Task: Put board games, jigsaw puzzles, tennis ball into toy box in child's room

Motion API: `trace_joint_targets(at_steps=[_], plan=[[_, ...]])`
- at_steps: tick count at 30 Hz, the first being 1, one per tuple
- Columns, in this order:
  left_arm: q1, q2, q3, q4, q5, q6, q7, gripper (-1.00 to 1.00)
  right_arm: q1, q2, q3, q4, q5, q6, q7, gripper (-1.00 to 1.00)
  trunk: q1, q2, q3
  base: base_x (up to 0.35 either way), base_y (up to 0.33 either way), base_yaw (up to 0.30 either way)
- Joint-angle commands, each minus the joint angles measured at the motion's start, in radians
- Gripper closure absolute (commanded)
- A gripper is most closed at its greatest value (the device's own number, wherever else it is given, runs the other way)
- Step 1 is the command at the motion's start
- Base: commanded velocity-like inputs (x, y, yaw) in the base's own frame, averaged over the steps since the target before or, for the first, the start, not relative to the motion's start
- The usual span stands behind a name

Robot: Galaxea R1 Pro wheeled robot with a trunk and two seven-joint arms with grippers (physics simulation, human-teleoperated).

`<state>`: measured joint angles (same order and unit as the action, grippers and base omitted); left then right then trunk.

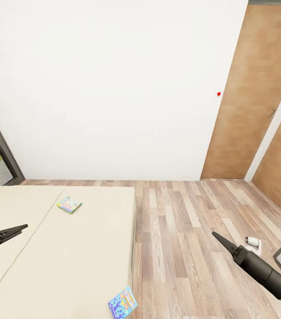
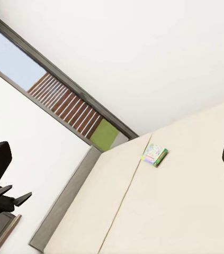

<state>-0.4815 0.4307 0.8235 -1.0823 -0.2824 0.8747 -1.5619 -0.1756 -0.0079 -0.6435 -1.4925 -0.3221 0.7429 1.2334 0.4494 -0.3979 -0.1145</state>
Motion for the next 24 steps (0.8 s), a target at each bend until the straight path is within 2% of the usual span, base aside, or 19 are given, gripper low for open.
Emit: trace_joint_targets(at_steps=[1,19,24], plan=[[-0.002,-0.001,0.002,-0.001,-0.011,0.010,-0.009,-1.00,-0.001,0.000,-0.001,0.000,-0.003,0.007,0.001,-1.00,0.001,-0.002,-0.001,0.000,0.000,0.134],[-0.002,-0.001,0.002,-0.001,-0.011,0.010,-0.009,-1.00,-0.001,-0.001,-0.001,0.001,-0.003,0.007,0.001,-1.00,0.001,-0.002,0.027,0.000,0.000,0.146],[-0.002,-0.001,0.003,-0.001,-0.011,0.010,-0.009,-1.00,-0.001,-0.001,-0.001,0.001,-0.003,0.007,0.001,-1.00,0.001,-0.002,0.035,0.000,0.000,0.072]])
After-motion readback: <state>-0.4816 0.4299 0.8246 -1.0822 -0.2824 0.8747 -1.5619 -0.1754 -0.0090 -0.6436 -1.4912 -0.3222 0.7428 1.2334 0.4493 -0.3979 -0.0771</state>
